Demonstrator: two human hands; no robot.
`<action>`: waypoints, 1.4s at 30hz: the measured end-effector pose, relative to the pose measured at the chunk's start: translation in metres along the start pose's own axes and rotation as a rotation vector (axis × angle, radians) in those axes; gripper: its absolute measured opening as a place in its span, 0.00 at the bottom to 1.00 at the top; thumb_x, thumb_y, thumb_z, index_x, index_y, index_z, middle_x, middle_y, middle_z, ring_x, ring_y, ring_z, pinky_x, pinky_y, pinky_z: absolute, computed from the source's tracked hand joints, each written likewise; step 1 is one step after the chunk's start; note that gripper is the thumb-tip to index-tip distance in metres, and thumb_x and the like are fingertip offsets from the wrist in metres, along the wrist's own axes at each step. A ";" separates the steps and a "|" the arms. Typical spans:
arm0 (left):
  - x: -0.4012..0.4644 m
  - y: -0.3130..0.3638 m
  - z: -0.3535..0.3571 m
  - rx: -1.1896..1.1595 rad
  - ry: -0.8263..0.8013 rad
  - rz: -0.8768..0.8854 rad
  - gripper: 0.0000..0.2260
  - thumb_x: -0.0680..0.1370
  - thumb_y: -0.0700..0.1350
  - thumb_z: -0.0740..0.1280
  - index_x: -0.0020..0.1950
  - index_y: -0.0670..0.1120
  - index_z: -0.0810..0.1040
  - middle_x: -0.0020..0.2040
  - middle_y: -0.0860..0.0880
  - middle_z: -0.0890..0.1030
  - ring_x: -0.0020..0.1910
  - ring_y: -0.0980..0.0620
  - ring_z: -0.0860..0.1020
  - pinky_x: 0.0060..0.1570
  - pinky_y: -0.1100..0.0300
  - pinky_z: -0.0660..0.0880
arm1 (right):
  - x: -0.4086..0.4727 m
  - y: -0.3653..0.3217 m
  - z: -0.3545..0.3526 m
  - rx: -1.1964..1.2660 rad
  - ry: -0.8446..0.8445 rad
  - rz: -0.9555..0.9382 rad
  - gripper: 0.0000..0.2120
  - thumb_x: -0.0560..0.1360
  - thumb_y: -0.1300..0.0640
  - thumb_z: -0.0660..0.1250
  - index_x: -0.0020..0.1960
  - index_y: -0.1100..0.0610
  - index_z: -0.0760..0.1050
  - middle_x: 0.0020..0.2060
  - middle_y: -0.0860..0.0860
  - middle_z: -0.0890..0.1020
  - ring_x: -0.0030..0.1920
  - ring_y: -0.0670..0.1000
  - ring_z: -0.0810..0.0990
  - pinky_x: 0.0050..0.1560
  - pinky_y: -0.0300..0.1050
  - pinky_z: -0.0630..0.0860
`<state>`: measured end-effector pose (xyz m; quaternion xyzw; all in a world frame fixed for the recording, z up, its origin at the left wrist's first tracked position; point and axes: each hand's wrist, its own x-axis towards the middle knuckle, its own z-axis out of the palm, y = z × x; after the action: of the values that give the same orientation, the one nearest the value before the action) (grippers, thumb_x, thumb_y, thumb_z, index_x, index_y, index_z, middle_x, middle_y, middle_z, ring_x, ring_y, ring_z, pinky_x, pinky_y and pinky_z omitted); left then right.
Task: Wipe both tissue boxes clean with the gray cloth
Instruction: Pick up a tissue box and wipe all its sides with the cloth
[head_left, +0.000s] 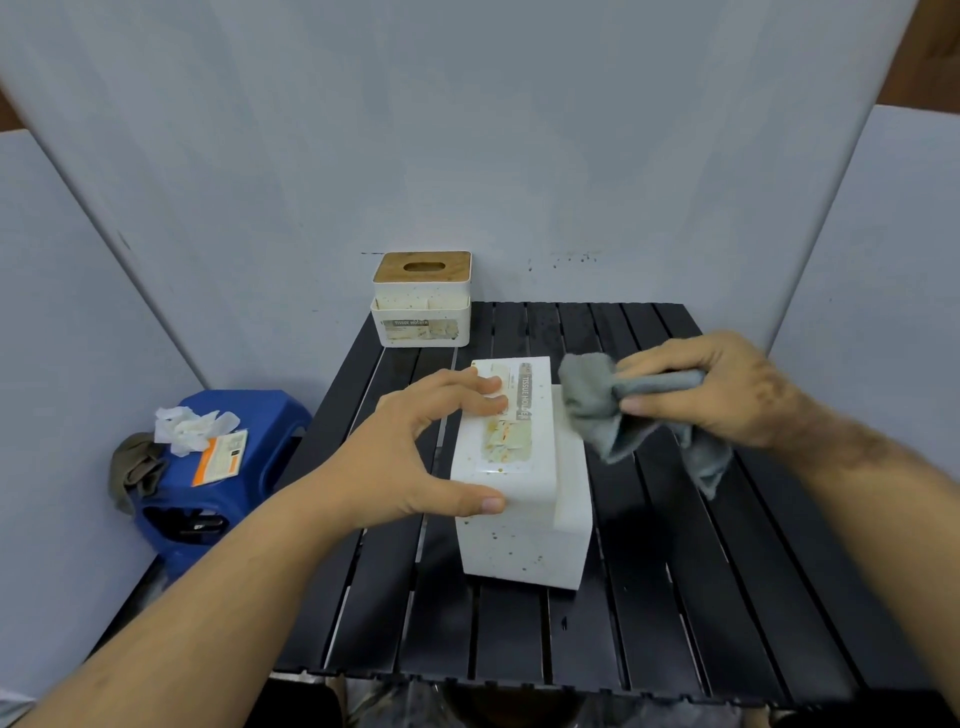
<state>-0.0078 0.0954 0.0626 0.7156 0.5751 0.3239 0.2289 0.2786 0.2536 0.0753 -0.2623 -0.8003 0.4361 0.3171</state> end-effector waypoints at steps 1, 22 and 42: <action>0.000 0.000 0.000 0.001 0.001 0.000 0.32 0.61 0.63 0.78 0.64 0.63 0.78 0.70 0.70 0.71 0.73 0.70 0.65 0.64 0.78 0.62 | -0.001 -0.002 0.015 0.018 -0.013 -0.006 0.14 0.65 0.64 0.79 0.49 0.54 0.86 0.49 0.48 0.87 0.53 0.47 0.85 0.57 0.39 0.79; -0.002 -0.001 0.001 -0.001 -0.004 -0.033 0.33 0.61 0.64 0.79 0.66 0.64 0.78 0.72 0.70 0.70 0.75 0.68 0.63 0.73 0.60 0.61 | -0.013 0.006 0.026 0.326 0.105 0.052 0.11 0.64 0.63 0.76 0.46 0.57 0.81 0.36 0.50 0.84 0.34 0.47 0.83 0.32 0.35 0.77; 0.000 0.000 -0.002 0.026 -0.015 -0.018 0.33 0.61 0.63 0.79 0.65 0.64 0.78 0.71 0.71 0.69 0.75 0.68 0.63 0.69 0.66 0.62 | 0.010 0.008 0.051 -0.228 0.130 -0.085 0.12 0.64 0.54 0.82 0.46 0.51 0.85 0.47 0.44 0.82 0.49 0.45 0.82 0.52 0.41 0.79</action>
<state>-0.0094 0.0949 0.0634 0.7156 0.5841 0.3089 0.2266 0.2356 0.2373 0.0500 -0.2903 -0.8327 0.3107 0.3547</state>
